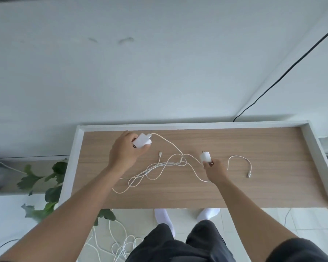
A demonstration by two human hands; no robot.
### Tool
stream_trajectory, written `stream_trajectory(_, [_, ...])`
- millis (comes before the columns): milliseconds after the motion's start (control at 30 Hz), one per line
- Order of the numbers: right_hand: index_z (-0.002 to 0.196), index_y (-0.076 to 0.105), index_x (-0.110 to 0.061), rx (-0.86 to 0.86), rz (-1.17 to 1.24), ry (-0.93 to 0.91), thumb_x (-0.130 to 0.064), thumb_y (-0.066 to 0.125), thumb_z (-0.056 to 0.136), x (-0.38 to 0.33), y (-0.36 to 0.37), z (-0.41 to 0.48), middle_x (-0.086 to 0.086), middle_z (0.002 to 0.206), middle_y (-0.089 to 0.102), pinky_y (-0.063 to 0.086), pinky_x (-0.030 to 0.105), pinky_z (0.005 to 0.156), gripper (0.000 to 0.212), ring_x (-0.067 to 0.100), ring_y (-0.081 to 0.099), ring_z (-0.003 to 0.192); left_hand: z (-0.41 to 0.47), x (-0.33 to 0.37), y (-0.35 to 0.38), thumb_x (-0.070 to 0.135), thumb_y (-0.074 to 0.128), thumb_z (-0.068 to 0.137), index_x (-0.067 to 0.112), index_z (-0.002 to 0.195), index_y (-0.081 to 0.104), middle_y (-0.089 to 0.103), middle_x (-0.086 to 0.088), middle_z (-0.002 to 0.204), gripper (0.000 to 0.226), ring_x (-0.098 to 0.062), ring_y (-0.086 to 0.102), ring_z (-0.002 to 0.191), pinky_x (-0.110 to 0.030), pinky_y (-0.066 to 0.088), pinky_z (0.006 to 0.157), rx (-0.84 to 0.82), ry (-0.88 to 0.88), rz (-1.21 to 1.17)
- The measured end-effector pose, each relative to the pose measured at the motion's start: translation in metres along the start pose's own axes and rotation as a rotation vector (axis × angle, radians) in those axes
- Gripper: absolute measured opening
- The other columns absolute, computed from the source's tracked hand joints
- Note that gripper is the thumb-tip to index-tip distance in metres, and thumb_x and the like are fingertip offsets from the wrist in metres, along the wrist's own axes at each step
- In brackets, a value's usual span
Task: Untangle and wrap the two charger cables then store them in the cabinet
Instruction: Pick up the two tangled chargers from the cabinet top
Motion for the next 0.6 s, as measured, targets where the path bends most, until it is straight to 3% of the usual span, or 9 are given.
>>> stream_trajectory(167, [0.108, 0.077, -0.004, -0.029, 0.041, 0.06, -0.038, 0.062, 0.099, 0.008, 0.025, 0.01, 0.014, 0.088, 0.074, 0.053, 0.044, 0.087, 0.038, 0.033, 0.064, 0.083, -0.022, 0.007, -0.006, 0.051, 0.088, 0.084, 0.03, 0.093, 0.074, 0.066, 0.012, 0.093, 0.026, -0.011, 0.061, 0.08, -0.037, 0.051, 0.071, -0.101, 0.079, -0.128])
stream_trajectory(267, [0.142, 0.066, -0.01, -0.058, 0.11, 0.094, -0.061, 0.058, 0.092, 0.017, 0.036, 0.016, 0.012, 0.11, 0.074, 0.054, 0.053, 0.103, 0.071, 0.033, 0.068, 0.101, -0.029, 0.011, -0.008, 0.05, 0.089, 0.085, 0.033, 0.101, 0.078, 0.07, 0.014, 0.097, 0.025, -0.011, 0.062, 0.08, -0.031, 0.051, 0.072, -0.113, 0.083, -0.205])
stream_trajectory(333, [0.157, 0.049, -0.005, -0.051, 0.041, 0.09, -0.045, 0.06, 0.105, -0.005, 0.028, -0.014, 0.022, 0.14, 0.064, 0.047, 0.046, 0.109, 0.066, 0.04, 0.061, 0.13, -0.031, 0.016, -0.009, 0.05, 0.088, 0.086, 0.034, 0.102, 0.078, 0.071, 0.012, 0.098, 0.025, -0.01, 0.06, 0.077, -0.028, 0.049, 0.071, -0.121, 0.093, -0.231])
stream_trajectory(400, [0.155, 0.048, -0.002, 0.018, -0.031, -0.013, -0.032, 0.062, 0.108, -0.028, 0.014, -0.039, 0.027, 0.146, 0.055, 0.04, 0.046, 0.114, 0.058, 0.044, 0.051, 0.14, -0.032, 0.022, -0.009, 0.051, 0.087, 0.087, 0.034, 0.102, 0.078, 0.072, 0.011, 0.099, 0.024, -0.01, 0.059, 0.076, -0.029, 0.05, 0.071, -0.137, 0.099, -0.256])
stream_trajectory(467, [0.147, 0.058, -0.013, 0.079, -0.036, -0.186, -0.031, 0.068, 0.104, -0.05, 0.006, -0.057, 0.016, 0.134, 0.064, 0.043, 0.043, 0.107, 0.047, 0.037, 0.057, 0.131, -0.034, 0.032, -0.01, 0.053, 0.086, 0.087, 0.035, 0.1, 0.078, 0.072, 0.01, 0.098, 0.024, -0.012, 0.061, 0.08, -0.03, 0.051, 0.073, -0.157, 0.119, -0.283])
stream_trajectory(533, [0.133, 0.066, -0.03, 0.058, 0.023, -0.332, -0.039, 0.072, 0.099, -0.076, 0.002, -0.076, -0.004, 0.112, 0.071, 0.052, 0.035, 0.09, 0.035, 0.016, 0.068, 0.103, -0.036, 0.046, -0.012, 0.052, 0.086, 0.087, 0.035, 0.097, 0.078, 0.072, 0.009, 0.096, 0.022, -0.014, 0.062, 0.082, -0.03, 0.051, 0.073, -0.175, 0.157, -0.301])
stream_trajectory(600, [0.123, 0.069, -0.036, -0.001, 0.088, -0.444, -0.041, 0.076, 0.099, -0.102, 0.0, -0.095, -0.011, 0.092, 0.069, 0.05, 0.019, 0.072, 0.025, 0.001, 0.061, 0.07, -0.038, 0.061, -0.016, 0.049, 0.087, 0.088, 0.039, 0.097, 0.077, 0.07, 0.009, 0.093, 0.017, -0.015, 0.06, 0.081, -0.029, 0.049, 0.073, -0.198, 0.198, -0.329])
Point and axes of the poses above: each hand's wrist, its own z-axis towards the middle knuckle, its own y-axis out of the palm, x = y × z, the point moved 7 cm from there along z, towards the middle knuckle
